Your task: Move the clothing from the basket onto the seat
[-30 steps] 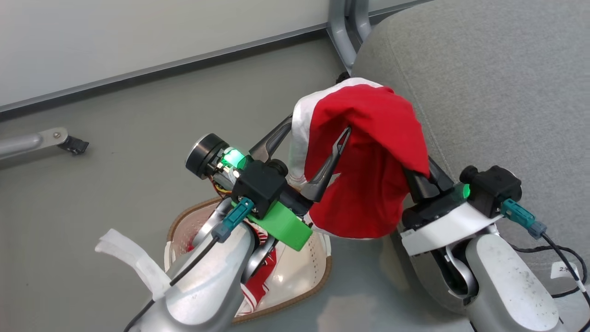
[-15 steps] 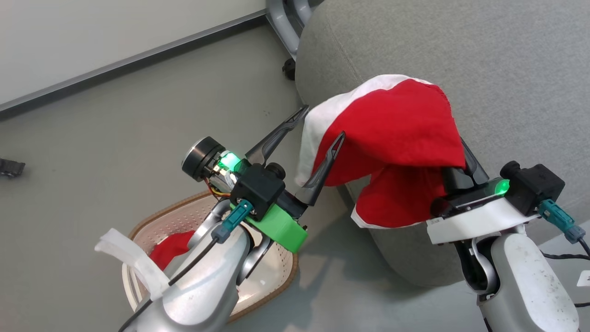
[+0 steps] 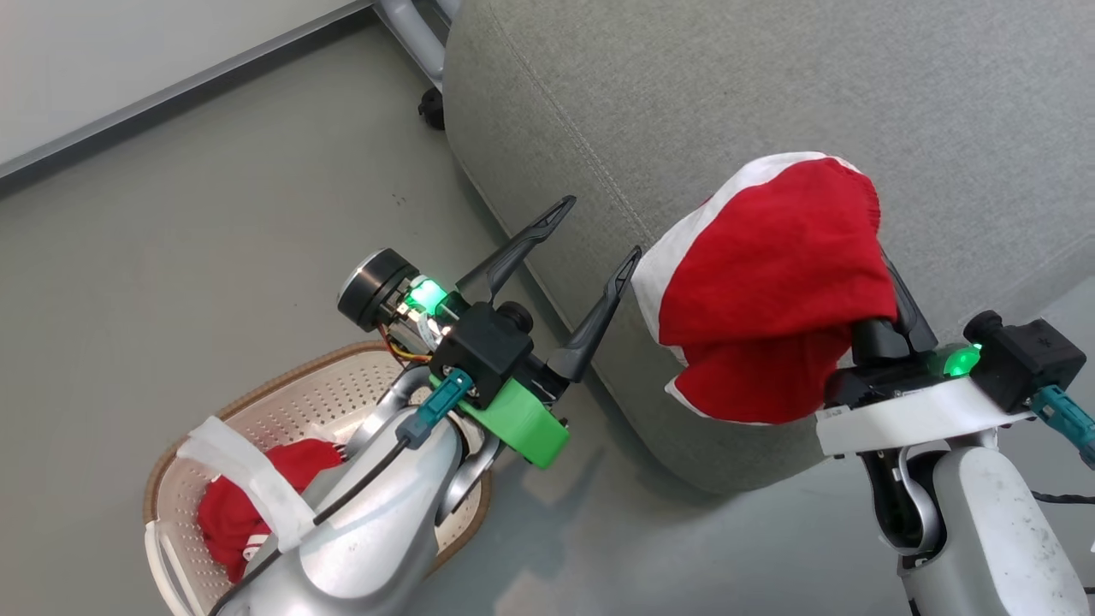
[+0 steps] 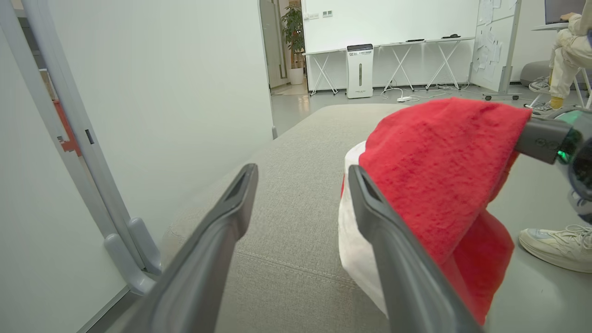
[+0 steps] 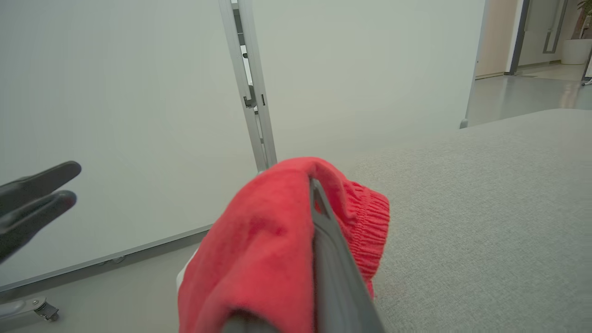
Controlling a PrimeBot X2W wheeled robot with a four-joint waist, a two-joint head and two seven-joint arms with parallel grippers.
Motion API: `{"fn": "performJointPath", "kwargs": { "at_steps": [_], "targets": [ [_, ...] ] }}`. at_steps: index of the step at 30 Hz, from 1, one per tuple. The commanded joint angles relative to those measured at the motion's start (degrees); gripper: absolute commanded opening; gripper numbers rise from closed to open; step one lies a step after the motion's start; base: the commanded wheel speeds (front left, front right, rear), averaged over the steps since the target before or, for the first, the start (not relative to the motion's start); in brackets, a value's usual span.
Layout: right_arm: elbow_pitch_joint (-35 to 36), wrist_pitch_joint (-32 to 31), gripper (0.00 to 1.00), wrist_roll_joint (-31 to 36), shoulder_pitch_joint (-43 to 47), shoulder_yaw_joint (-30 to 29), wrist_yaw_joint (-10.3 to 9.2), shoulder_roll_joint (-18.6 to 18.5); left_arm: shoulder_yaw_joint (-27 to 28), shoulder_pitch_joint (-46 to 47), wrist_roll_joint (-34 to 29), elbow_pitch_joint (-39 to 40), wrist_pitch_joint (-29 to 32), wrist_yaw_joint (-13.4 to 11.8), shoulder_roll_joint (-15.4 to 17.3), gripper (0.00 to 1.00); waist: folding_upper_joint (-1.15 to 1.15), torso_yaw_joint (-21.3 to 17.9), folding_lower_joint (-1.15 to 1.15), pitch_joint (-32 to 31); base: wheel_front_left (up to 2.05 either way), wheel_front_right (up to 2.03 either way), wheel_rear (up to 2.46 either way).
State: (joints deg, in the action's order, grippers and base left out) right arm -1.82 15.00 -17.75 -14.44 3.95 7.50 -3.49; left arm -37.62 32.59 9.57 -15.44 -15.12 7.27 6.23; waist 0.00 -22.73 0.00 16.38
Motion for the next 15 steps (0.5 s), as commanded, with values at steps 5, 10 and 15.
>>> {"fn": "performJointPath", "kwargs": {
  "at_steps": [5,10,15],
  "targets": [
    [0.63,0.28,0.00,-0.37,0.97,-1.16,-0.02,0.27,-0.34,0.37,0.02,-0.27,-0.06,0.21,0.61,1.00,0.00,-1.15,0.00,0.94,0.00,0.00,0.00],
    [0.48,0.28,0.00,0.10,-0.52,-2.34,-0.02,0.34,0.08,0.29,0.25,-0.29,-0.06,0.22,0.76,1.00,0.00,-0.56,0.00,1.30,0.00,0.00,0.00],
    [0.11,0.28,0.00,0.94,-4.71,-5.73,-0.02,0.19,0.49,0.53,-0.06,-0.11,-0.06,0.18,0.60,1.00,0.00,0.49,0.00,2.48,0.00,0.00,0.00]
  ]
}}
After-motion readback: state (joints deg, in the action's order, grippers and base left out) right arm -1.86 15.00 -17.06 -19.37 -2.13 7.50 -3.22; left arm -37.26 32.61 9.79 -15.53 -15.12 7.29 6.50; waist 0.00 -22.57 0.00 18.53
